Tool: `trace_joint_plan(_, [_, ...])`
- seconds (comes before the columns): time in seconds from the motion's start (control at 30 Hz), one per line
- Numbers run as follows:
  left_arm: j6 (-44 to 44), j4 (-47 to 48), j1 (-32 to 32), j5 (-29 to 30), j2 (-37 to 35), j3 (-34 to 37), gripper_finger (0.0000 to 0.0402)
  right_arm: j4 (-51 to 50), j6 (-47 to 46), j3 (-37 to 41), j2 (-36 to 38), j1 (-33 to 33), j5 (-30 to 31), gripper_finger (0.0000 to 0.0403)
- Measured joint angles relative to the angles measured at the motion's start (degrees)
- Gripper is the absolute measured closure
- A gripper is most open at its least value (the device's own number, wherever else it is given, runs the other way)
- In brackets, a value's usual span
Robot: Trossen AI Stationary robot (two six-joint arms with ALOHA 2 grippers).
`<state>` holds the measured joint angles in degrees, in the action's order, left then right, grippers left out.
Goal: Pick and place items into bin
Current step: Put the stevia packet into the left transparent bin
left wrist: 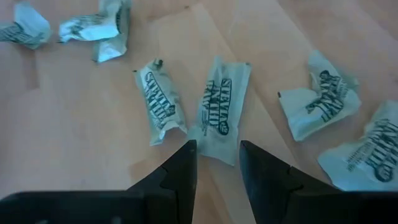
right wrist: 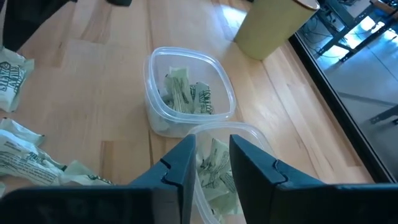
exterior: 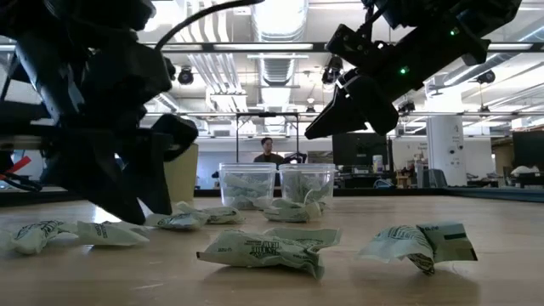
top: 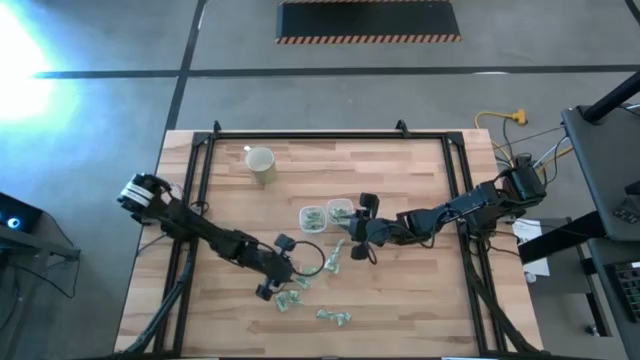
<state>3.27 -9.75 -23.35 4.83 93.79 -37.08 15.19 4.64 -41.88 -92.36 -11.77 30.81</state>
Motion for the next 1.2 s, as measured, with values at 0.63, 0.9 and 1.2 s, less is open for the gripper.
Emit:
trace_joint_plan(0.63, [0.55,-0.62,0.00,-0.46,1.52,-1.03,0.0351,-0.01,-0.15,0.01,0.01,0.00,0.02,0.0319])
trace_joint_plan(0.9, [2.08,-0.34,0.00,-0.02,1.39,-1.01,0.0396,-0.01,-1.13,0.00,0.01,0.00,0.02,0.0330])
trace_joint_plan(1.2, [2.23,0.27,0.02,2.35,-2.89,-0.81,0.0400,-0.43,-1.25,0.04,0.01,0.00,0.02,0.0330])
